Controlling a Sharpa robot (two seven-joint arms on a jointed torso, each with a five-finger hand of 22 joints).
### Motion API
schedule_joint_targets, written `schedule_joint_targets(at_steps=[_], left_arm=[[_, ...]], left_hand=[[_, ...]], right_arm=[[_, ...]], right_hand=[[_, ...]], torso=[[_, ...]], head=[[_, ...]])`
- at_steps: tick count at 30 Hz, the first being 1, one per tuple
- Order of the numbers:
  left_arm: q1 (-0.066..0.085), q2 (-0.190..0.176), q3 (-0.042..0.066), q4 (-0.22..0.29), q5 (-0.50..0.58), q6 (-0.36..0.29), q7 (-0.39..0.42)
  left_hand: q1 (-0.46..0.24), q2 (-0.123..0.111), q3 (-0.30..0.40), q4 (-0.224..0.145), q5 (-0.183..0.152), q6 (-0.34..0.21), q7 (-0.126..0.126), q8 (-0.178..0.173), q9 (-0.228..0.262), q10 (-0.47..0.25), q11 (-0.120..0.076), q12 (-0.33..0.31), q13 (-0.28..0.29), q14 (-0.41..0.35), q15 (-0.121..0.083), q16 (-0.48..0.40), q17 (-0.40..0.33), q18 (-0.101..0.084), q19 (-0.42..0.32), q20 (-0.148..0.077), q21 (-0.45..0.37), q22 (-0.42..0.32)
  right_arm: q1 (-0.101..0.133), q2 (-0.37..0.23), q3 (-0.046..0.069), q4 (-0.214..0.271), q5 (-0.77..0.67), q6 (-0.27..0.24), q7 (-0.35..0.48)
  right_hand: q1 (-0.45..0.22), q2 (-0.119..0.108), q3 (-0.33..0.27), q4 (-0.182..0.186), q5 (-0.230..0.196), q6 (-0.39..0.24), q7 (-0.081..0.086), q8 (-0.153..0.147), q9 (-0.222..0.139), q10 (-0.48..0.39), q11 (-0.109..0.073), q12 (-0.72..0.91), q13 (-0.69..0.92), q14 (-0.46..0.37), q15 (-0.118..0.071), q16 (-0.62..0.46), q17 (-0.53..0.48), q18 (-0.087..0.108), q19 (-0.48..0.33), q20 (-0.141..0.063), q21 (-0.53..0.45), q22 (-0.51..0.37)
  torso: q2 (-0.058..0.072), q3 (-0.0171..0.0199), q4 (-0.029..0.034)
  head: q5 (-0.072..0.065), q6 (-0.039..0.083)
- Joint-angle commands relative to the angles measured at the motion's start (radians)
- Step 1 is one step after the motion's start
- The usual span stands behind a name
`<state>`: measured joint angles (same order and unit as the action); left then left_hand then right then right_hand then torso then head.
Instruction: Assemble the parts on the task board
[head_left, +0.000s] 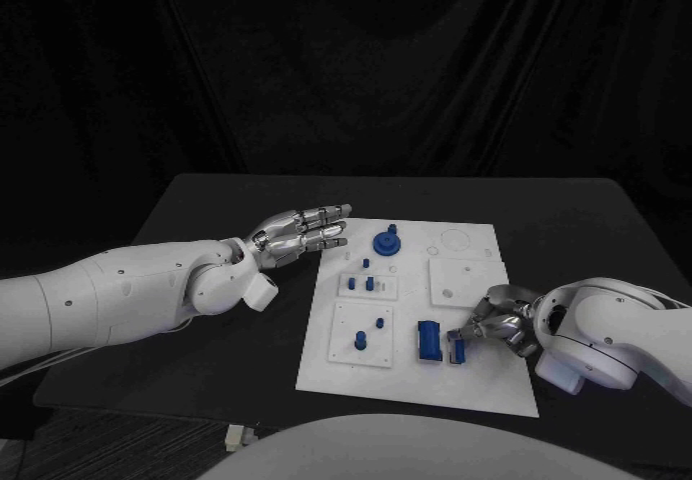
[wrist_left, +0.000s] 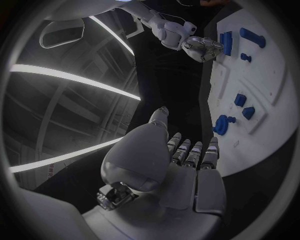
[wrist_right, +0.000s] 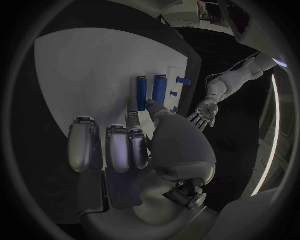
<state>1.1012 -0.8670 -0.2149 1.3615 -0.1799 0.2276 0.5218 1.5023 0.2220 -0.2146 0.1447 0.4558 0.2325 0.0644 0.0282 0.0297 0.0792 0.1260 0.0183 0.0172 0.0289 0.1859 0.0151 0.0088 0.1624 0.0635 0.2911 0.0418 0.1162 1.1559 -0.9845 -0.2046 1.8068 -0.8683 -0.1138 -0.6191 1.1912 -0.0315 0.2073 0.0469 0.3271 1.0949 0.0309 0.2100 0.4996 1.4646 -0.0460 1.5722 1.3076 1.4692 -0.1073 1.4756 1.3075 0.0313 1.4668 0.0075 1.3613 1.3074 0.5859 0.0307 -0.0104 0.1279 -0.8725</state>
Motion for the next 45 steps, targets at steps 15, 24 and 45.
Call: schedule_joint_targets(at_steps=[15, 24, 45], left_arm=[[-0.003, 0.004, 0.001, -0.001, 0.007, 0.017, 0.005], [-0.003, 0.004, 0.001, -0.001, 0.007, 0.017, 0.004], [-0.004, -0.001, 0.001, 0.000, 0.007, 0.018, 0.003]], left_hand=[[0.005, 0.012, 0.004, -0.012, 0.006, 0.011, 0.015, 0.006, 0.003, -0.002, -0.001, 0.005, 0.001, -0.001, 0.004, 0.004, 0.001, 0.008, 0.005, -0.001, 0.006, -0.002], [0.005, 0.012, 0.004, -0.013, 0.007, 0.011, 0.016, 0.006, 0.003, -0.002, -0.002, 0.005, 0.001, -0.001, 0.004, 0.005, 0.001, 0.008, 0.005, -0.001, 0.006, -0.002], [0.008, 0.014, 0.007, -0.018, 0.013, 0.016, 0.021, 0.007, 0.003, 0.000, -0.002, 0.006, 0.001, -0.001, 0.004, 0.005, 0.001, 0.008, 0.006, -0.001, 0.006, -0.001]], right_arm=[[-0.002, 0.001, -0.002, 0.000, -0.012, 0.032, -0.016], [-0.002, -0.001, -0.002, 0.001, -0.026, 0.032, -0.016], [-0.001, -0.093, -0.002, 0.079, -0.189, -0.112, 0.076]], right_hand=[[-0.090, -0.031, -0.011, 0.051, -0.184, -0.009, 0.005, 0.017, -0.001, 0.106, 0.003, -0.001, 0.263, 0.058, 0.006, -0.002, 0.005, 0.017, 0.018, 0.004, -0.009, 0.200], [-0.158, -0.043, -0.087, 0.128, -0.206, -0.013, 0.006, 0.025, 0.000, 0.106, 0.004, -0.001, 0.263, 0.058, 0.007, -0.001, 0.006, 0.017, 0.018, 0.006, -0.009, 0.200], [-0.123, -0.005, -0.179, 0.185, -0.118, -0.008, -0.008, 0.093, 0.041, 0.106, -0.003, -0.001, 0.263, 0.064, 0.001, 0.013, 0.034, 0.009, 0.033, 0.000, 0.028, 0.211]], torso=[[-0.001, -0.0001, -0.0002], [0.000, 0.0001, -0.0001], [0.000, 0.0001, 0.0001]], head=[[-0.002, 0.000], [-0.001, 0.000], [0.003, 0.000]])
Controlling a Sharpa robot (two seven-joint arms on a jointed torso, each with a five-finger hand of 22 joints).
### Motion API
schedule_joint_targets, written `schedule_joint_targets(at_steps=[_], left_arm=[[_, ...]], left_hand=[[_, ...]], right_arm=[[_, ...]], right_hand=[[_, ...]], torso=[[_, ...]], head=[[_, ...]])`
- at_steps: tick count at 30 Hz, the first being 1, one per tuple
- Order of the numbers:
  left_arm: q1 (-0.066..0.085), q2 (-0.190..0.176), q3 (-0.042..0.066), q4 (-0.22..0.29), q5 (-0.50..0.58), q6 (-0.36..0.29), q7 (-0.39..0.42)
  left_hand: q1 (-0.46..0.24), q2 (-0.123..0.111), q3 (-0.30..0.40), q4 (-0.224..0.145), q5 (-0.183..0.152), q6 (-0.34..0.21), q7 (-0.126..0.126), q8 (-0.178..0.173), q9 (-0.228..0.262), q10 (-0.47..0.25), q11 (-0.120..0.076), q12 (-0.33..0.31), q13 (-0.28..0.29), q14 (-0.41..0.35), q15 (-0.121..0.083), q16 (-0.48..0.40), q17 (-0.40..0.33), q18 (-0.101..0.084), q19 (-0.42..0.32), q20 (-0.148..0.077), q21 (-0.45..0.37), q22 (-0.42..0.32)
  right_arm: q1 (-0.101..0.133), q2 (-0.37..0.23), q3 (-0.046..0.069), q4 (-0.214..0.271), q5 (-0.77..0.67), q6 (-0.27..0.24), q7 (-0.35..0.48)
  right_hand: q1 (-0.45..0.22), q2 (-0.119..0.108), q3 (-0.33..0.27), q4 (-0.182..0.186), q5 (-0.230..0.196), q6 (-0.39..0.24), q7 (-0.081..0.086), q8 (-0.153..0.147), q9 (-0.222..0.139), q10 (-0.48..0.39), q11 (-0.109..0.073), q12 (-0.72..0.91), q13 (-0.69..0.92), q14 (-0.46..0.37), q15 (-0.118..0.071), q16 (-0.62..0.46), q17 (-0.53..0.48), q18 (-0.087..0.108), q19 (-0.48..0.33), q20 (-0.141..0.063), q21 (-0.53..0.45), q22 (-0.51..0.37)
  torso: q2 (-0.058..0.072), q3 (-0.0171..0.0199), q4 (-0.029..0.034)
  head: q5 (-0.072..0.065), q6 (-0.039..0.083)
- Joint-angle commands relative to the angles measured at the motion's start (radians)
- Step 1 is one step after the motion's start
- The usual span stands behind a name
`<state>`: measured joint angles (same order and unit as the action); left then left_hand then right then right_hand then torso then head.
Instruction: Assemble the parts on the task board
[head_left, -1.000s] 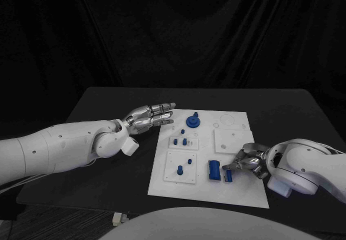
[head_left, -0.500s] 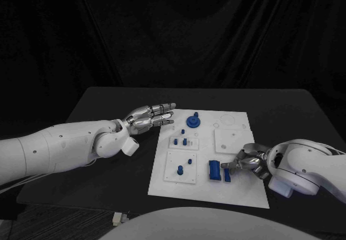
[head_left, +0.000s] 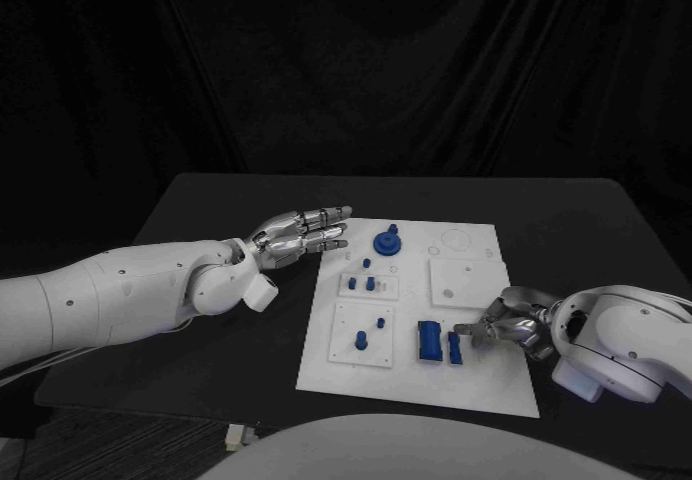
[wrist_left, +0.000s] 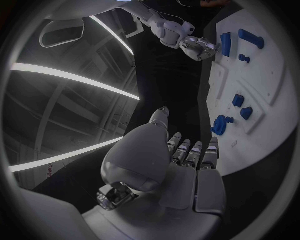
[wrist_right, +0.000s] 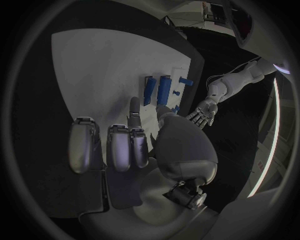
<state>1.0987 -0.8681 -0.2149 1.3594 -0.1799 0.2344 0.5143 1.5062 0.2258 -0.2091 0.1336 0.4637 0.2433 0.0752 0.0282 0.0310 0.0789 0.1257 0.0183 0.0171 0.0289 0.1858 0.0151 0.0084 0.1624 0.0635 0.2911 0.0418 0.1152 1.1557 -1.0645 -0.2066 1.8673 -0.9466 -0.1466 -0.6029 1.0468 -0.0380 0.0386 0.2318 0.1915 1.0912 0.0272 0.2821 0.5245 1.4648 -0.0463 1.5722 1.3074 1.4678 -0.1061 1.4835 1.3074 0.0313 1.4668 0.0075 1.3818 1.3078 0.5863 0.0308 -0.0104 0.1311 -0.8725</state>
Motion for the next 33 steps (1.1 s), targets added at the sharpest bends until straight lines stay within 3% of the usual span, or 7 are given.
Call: schedule_joint_targets(at_steps=[1, 5, 6, 14, 19, 26, 33], left_arm=[[-0.001, 0.000, 0.001, 0.003, 0.007, 0.011, 0.011], [-0.001, -0.001, 0.001, 0.004, 0.007, 0.008, 0.014], [-0.001, -0.001, 0.001, 0.004, 0.007, 0.007, 0.016], [-0.002, -0.007, 0.001, 0.007, 0.007, -0.003, 0.025], [-0.002, -0.011, 0.001, 0.008, 0.007, -0.006, 0.029], [-0.002, -0.013, 0.001, 0.009, 0.007, -0.005, 0.029], [-0.002, -0.015, 0.001, 0.009, 0.007, -0.004, 0.028]], left_hand=[[0.004, 0.010, 0.001, -0.007, 0.005, 0.005, 0.010, 0.007, 0.002, 0.001, -0.002, 0.006, 0.001, -0.001, 0.004, 0.005, 0.002, 0.008, 0.006, -0.001, 0.006, 0.000], [0.005, 0.010, 0.002, -0.010, 0.006, 0.008, 0.015, 0.007, 0.002, 0.000, -0.004, 0.006, 0.001, 0.000, 0.004, 0.005, 0.002, 0.008, 0.006, 0.000, 0.007, -0.001], [0.005, 0.011, 0.002, -0.012, 0.007, 0.005, 0.014, 0.007, 0.002, -0.001, -0.003, 0.006, 0.001, 0.000, 0.005, 0.005, 0.002, 0.008, 0.007, 0.000, 0.007, 0.000], [0.006, 0.012, 0.003, -0.016, 0.009, 0.004, 0.008, 0.006, 0.002, -0.001, -0.001, 0.006, 0.001, 0.000, 0.005, 0.006, 0.002, 0.008, 0.008, 0.000, 0.008, 0.001], [0.006, 0.012, 0.003, -0.016, 0.009, 0.004, 0.008, 0.006, 0.002, -0.001, -0.001, 0.006, 0.001, 0.000, 0.005, 0.006, 0.002, 0.008, 0.008, 0.000, 0.008, 0.001], [0.007, 0.012, 0.004, -0.017, 0.012, 0.004, 0.006, 0.006, 0.002, 0.000, 0.000, 0.006, 0.001, 0.001, 0.005, 0.006, 0.002, 0.008, 0.009, 0.000, 0.009, 0.002], [0.007, 0.012, 0.004, -0.017, 0.012, 0.004, 0.006, 0.006, 0.002, 0.000, 0.000, 0.006, 0.001, 0.001, 0.005, 0.006, 0.002, 0.008, 0.009, 0.000, 0.009, 0.002]], right_arm=[[-0.001, -0.022, 0.000, 0.028, -0.145, -0.098, 0.081], [-0.003, -0.050, 0.000, 0.060, -0.279, -0.166, 0.168], [-0.006, -0.056, 0.000, 0.067, -0.316, -0.185, 0.191], [-0.049, -0.080, 0.000, 0.097, -0.528, -0.249, 0.289], [-0.073, -0.081, -0.001, 0.098, -0.607, -0.243, 0.299], [-0.090, -0.064, -0.001, 0.086, -0.657, -0.217, 0.295], [-0.095, -0.049, -0.001, 0.077, -0.677, -0.179, 0.282]], right_hand=[[0.040, 0.002, -0.011, -0.005, 0.032, -0.001, -0.008, 0.041, 0.031, 0.106, -0.004, -0.001, 0.263, 0.066, -0.003, 0.008, 0.039, 0.008, 0.035, -0.001, 0.014, 0.212], [0.122, -0.011, -0.020, -0.034, 0.120, -0.043, -0.018, 0.139, 0.119, 0.106, -0.011, -0.001, 0.263, 0.072, -0.011, 0.022, 0.074, 0.001, 0.046, -0.009, 0.046, 0.221], [0.157, -0.013, -0.028, -0.038, 0.133, -0.094, -0.023, 0.204, 0.182, 0.106, -0.017, -0.001, 0.263, 0.073, -0.011, 0.028, 0.087, -0.001, 0.049, -0.011, 0.055, 0.223], [0.305, -0.035, -0.025, -0.062, 0.103, -0.204, -0.025, 0.362, 0.311, 0.106, -0.020, -0.001, 0.263, 0.082, -0.022, 0.049, 0.141, -0.008, 0.061, -0.021, 0.091, 0.233], [0.330, -0.049, -0.035, -0.037, 0.055, -0.232, -0.025, 0.415, 0.343, 0.106, -0.021, -0.001, 0.263, 0.082, -0.023, 0.050, 0.144, -0.009, 0.061, -0.022, 0.094, 0.233], [0.350, -0.090, -0.049, 0.058, -0.059, -0.251, -0.030, 0.505, 0.396, 0.106, -0.023, -0.001, 0.263, 0.082, -0.026, 0.052, 0.149, -0.009, 0.061, -0.024, 0.097, 0.234], [0.335, -0.109, -0.057, 0.063, -0.097, -0.262, -0.034, 0.575, 0.444, 0.106, -0.026, -0.001, 0.263, 0.082, -0.028, 0.052, 0.149, -0.009, 0.060, -0.025, 0.097, 0.233]], torso=[[0.000, 0.0001, 0.0001], [0.000, 0.0002, -0.0002], [0.000, 0.0002, -0.0001], [0.000, 0.0000, 0.0000], [-0.001, -0.0004, -0.0005], [0.000, 0.0004, -0.0004], [0.000, 0.0004, -0.0006]], head=[[0.000, 0.000], [-0.001, 0.000], [0.000, 0.000], [-0.002, 0.000], [-0.001, 0.000], [-0.004, 0.000], [0.001, 0.000]])
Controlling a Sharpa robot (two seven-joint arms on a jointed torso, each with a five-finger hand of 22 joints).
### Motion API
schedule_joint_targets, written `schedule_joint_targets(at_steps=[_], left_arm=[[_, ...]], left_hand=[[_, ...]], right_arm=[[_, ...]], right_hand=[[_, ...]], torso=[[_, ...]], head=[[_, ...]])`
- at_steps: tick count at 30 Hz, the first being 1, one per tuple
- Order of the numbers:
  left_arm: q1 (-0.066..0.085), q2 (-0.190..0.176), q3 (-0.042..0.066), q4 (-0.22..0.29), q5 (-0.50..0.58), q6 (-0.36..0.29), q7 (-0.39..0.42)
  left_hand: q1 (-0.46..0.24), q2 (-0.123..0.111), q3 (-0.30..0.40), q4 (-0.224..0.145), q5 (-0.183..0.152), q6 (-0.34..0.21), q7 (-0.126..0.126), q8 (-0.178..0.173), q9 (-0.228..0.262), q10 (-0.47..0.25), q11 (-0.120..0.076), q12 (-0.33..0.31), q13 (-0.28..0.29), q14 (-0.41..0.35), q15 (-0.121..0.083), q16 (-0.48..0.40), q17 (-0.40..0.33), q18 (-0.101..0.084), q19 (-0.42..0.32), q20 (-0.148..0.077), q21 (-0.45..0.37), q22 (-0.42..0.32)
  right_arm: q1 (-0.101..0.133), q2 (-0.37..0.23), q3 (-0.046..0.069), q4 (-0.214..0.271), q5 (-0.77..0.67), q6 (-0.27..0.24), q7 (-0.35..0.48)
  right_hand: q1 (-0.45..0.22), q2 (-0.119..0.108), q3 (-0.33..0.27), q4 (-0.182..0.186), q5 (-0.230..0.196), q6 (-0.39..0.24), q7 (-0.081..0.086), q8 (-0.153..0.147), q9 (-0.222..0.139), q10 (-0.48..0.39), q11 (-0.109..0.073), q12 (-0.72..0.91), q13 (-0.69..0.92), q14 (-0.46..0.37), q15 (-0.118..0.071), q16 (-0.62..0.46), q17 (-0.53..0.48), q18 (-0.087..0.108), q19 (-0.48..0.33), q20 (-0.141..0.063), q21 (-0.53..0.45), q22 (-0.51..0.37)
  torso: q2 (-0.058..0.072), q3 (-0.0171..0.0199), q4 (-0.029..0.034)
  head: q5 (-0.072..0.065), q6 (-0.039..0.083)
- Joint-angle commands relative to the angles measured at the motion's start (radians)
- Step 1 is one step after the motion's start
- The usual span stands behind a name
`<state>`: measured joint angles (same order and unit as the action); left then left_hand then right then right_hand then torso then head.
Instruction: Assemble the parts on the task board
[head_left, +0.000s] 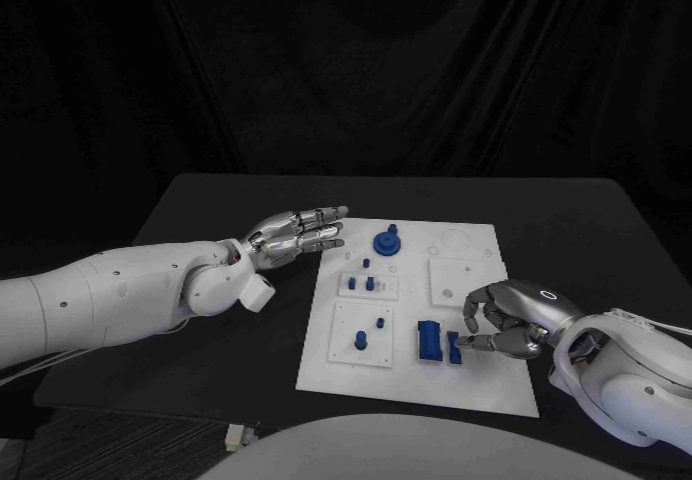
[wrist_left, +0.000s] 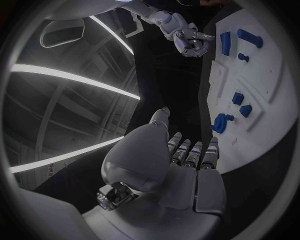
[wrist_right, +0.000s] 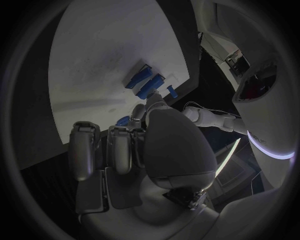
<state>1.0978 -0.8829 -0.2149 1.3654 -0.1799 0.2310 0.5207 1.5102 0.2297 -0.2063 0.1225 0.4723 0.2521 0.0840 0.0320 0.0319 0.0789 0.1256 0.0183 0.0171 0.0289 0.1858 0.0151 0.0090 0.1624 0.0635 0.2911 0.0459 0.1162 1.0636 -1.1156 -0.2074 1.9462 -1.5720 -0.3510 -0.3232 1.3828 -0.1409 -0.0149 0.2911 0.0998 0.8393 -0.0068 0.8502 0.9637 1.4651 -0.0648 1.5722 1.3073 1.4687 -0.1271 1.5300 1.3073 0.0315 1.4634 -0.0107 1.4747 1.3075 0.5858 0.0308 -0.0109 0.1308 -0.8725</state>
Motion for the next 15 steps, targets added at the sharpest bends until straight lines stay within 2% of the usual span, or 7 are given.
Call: schedule_joint_targets(at_steps=[1, 6, 15], left_arm=[[-0.001, 0.000, 0.001, 0.003, 0.007, 0.000, 0.021], [-0.002, 0.000, 0.001, 0.002, 0.007, 0.001, 0.021], [-0.003, 0.001, 0.001, 0.001, 0.007, 0.003, 0.020]], left_hand=[[0.003, 0.008, 0.001, -0.006, 0.003, -0.004, -0.003, 0.002, 0.001, 0.000, 0.000, 0.006, 0.001, 0.001, 0.005, 0.006, 0.002, 0.008, 0.009, 0.000, 0.005, 0.001], [0.003, 0.008, 0.001, -0.008, 0.006, -0.004, -0.003, 0.002, 0.001, 0.001, 0.000, 0.006, 0.001, 0.001, 0.005, 0.006, 0.002, 0.008, 0.009, 0.000, 0.005, 0.001], [0.003, 0.008, 0.001, -0.008, 0.006, -0.004, -0.003, 0.002, 0.001, 0.001, 0.000, 0.006, 0.001, 0.001, 0.005, 0.006, 0.002, 0.008, 0.009, 0.000, 0.005, 0.001]], right_arm=[[-0.003, 0.004, 0.000, -0.003, -0.053, 0.031, 0.000], [-0.006, 0.011, 0.000, -0.006, -0.056, 0.065, -0.011], [-0.007, 0.015, 0.000, -0.010, -0.057, 0.104, -0.024]], right_hand=[[-0.003, -0.008, -0.004, 0.003, -0.008, -0.012, -0.001, 0.019, 0.013, 0.106, -0.008, -0.001, 0.263, 0.081, -0.008, 0.005, 0.149, -0.009, 0.064, -0.008, 0.003, 0.234], [-0.014, -0.016, -0.009, 0.004, -0.025, -0.023, -0.003, 0.046, 0.034, 0.106, -0.010, -0.001, 0.263, 0.081, -0.009, 0.005, 0.147, -0.009, 0.063, -0.009, 0.003, 0.233], [-0.024, -0.024, -0.014, 0.005, -0.040, -0.031, -0.004, 0.058, 0.044, 0.106, -0.012, -0.001, 0.263, 0.080, -0.010, 0.004, 0.146, -0.008, 0.062, -0.010, 0.000, 0.233]], torso=[[0.000, 0.0005, 0.0001], [0.000, -0.0001, 0.0012], [0.000, -0.0001, 0.0018]], head=[[0.002, 0.000], [0.000, 0.000], [-0.001, 0.000]])
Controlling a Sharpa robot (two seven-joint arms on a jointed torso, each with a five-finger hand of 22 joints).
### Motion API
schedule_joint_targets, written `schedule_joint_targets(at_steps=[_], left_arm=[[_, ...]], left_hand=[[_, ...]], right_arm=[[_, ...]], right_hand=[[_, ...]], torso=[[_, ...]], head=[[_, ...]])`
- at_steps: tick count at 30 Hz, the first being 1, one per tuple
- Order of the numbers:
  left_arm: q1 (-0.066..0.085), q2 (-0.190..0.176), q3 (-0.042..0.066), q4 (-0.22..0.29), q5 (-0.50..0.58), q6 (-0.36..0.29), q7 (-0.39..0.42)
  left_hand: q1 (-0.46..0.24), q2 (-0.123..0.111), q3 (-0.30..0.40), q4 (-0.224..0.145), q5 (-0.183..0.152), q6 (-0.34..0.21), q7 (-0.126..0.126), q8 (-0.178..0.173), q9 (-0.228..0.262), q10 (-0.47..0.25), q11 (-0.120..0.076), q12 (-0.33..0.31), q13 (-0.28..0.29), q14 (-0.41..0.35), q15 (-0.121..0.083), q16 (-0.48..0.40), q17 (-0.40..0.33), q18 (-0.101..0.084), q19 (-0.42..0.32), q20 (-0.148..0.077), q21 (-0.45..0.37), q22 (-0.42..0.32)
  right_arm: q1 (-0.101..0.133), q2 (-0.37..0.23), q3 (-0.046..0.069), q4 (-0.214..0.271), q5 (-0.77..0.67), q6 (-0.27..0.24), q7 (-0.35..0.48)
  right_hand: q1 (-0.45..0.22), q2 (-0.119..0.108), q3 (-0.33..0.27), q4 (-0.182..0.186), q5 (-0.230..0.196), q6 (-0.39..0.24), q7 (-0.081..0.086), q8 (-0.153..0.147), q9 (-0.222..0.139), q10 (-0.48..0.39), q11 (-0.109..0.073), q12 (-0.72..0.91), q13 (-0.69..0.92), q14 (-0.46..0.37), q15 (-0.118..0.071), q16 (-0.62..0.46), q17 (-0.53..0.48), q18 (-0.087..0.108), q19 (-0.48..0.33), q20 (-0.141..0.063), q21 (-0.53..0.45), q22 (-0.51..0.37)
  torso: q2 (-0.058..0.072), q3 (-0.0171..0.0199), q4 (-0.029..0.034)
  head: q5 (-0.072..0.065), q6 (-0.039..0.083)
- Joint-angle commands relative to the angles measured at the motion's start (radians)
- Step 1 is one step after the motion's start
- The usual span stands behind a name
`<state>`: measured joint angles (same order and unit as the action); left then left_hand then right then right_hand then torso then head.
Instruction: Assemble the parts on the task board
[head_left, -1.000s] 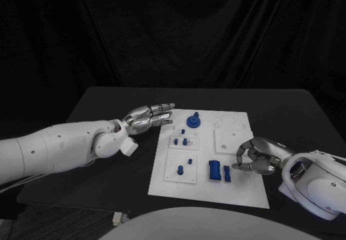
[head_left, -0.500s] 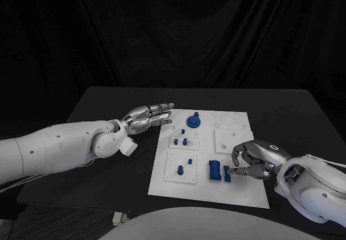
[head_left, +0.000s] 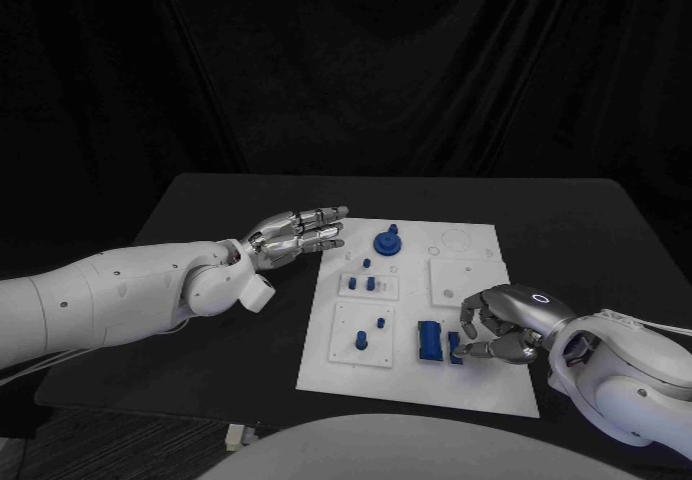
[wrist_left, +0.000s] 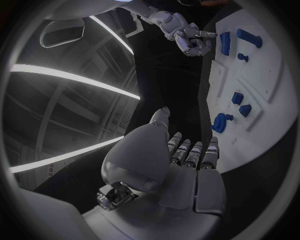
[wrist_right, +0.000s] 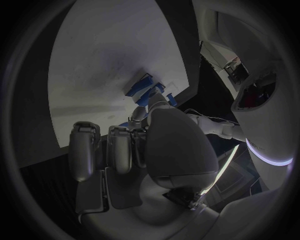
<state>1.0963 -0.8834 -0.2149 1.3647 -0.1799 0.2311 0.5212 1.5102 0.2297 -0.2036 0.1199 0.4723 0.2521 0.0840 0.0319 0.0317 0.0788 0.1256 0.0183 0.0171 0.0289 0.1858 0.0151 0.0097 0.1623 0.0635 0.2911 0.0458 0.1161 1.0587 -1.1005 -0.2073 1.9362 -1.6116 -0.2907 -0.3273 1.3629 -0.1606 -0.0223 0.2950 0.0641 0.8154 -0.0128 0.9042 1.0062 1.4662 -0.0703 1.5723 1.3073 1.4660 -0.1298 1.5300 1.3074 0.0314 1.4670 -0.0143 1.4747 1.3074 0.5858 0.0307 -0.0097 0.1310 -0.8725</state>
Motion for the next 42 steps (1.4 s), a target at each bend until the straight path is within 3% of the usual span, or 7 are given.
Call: schedule_joint_targets(at_steps=[1, 9, 17, 26, 31, 42], left_arm=[[-0.002, 0.002, 0.001, 0.001, 0.007, 0.003, 0.019], [-0.003, 0.002, 0.001, 0.002, 0.007, 0.003, 0.020], [-0.004, 0.002, 0.001, 0.002, 0.007, 0.004, 0.021], [-0.005, 0.003, 0.001, 0.001, 0.007, 0.004, 0.020], [-0.006, 0.005, 0.001, 0.000, 0.007, 0.006, 0.019], [-0.008, 0.006, 0.001, -0.001, 0.007, 0.007, 0.019]], left_hand=[[0.003, 0.008, -0.002, -0.005, 0.006, -0.004, -0.003, 0.002, 0.001, 0.001, 0.000, 0.006, 0.001, 0.001, 0.005, 0.006, 0.001, 0.008, 0.009, 0.000, 0.005, 0.001], [0.003, 0.008, -0.002, -0.005, 0.006, -0.004, -0.003, 0.002, 0.001, 0.001, 0.000, 0.006, 0.001, 0.001, 0.005, 0.006, 0.001, 0.008, 0.009, 0.000, 0.005, 0.001], [0.003, 0.008, -0.002, -0.005, 0.006, -0.004, -0.003, 0.002, 0.001, 0.001, 0.000, 0.006, 0.001, 0.001, 0.005, 0.006, 0.001, 0.008, 0.009, 0.000, 0.005, 0.001], [0.002, 0.008, -0.001, -0.007, 0.008, -0.005, -0.003, 0.002, 0.001, 0.000, 0.001, 0.006, 0.001, 0.001, 0.006, 0.006, 0.001, 0.008, 0.009, 0.000, 0.005, 0.000], [0.002, 0.008, -0.001, -0.007, 0.008, -0.005, -0.003, 0.002, 0.001, 0.000, 0.001, 0.006, 0.001, 0.001, 0.006, 0.006, 0.001, 0.008, 0.009, 0.000, 0.005, 0.000], [0.002, 0.008, -0.001, -0.007, 0.008, -0.005, -0.003, 0.002, 0.001, 0.000, 0.001, 0.006, 0.001, 0.001, 0.006, 0.006, 0.001, 0.008, 0.009, 0.000, 0.005, 0.000]], right_arm=[[-0.003, 0.000, 0.000, 0.000, -0.017, 0.047, -0.021], [-0.003, 0.004, 0.000, -0.003, -0.017, 0.071, -0.032], [-0.008, 0.008, 0.000, -0.006, -0.017, 0.057, -0.048], [-0.013, 0.011, 0.000, -0.012, -0.017, 0.040, -0.058], [-0.015, 0.013, 0.000, -0.015, -0.017, 0.031, -0.058], [-0.015, 0.021, 0.000, -0.022, -0.017, 0.040, -0.064]], right_hand=[[-0.004, -0.004, -0.007, 0.001, -0.005, -0.007, 0.002, 0.004, 0.002, 0.105, -0.006, -0.001, 0.263, 0.083, -0.008, 0.004, 0.145, -0.008, 0.058, -0.006, 0.001, 0.233], [-0.020, -0.013, -0.016, 0.002, -0.013, -0.012, 0.001, 0.012, 0.008, 0.105, -0.007, -0.001, 0.263, 0.083, -0.009, 0.004, 0.145, -0.007, 0.057, -0.008, -0.002, 0.232], [-0.029, -0.013, -0.018, 0.002, -0.013, -0.012, -0.001, 0.015, 0.010, 0.105, -0.008, -0.001, 0.263, 0.083, -0.009, 0.004, 0.146, -0.006, 0.053, -0.008, -0.010, 0.229], [-0.025, 0.006, -0.006, 0.001, -0.002, -0.011, -0.003, 0.021, 0.012, 0.105, -0.009, -0.001, 0.263, 0.082, -0.009, 0.003, 0.143, -0.005, 0.052, -0.008, -0.013, 0.229], [-0.014, 0.021, 0.010, -0.001, 0.082, -0.017, -0.003, 0.023, 0.012, 0.105, -0.008, -0.001, 0.263, 0.082, -0.009, 0.002, 0.141, -0.004, 0.050, -0.008, -0.015, 0.228], [0.031, 0.042, 0.028, -0.008, 0.144, -0.023, -0.004, 0.023, 0.010, 0.105, -0.009, -0.001, 0.263, 0.081, -0.010, 0.000, 0.137, -0.003, 0.048, -0.009, -0.020, 0.226]], torso=[[0.000, 0.0000, 0.0006], [0.000, 0.0000, -0.0008], [0.000, 0.0000, -0.0008], [0.000, 0.0001, -0.0001], [0.000, 0.0001, 0.0001], [0.000, 0.0000, -0.0011]], head=[[-0.001, 0.000], [0.001, 0.000], [0.003, 0.000], [0.002, 0.000], [0.001, 0.000], [0.003, 0.000]])
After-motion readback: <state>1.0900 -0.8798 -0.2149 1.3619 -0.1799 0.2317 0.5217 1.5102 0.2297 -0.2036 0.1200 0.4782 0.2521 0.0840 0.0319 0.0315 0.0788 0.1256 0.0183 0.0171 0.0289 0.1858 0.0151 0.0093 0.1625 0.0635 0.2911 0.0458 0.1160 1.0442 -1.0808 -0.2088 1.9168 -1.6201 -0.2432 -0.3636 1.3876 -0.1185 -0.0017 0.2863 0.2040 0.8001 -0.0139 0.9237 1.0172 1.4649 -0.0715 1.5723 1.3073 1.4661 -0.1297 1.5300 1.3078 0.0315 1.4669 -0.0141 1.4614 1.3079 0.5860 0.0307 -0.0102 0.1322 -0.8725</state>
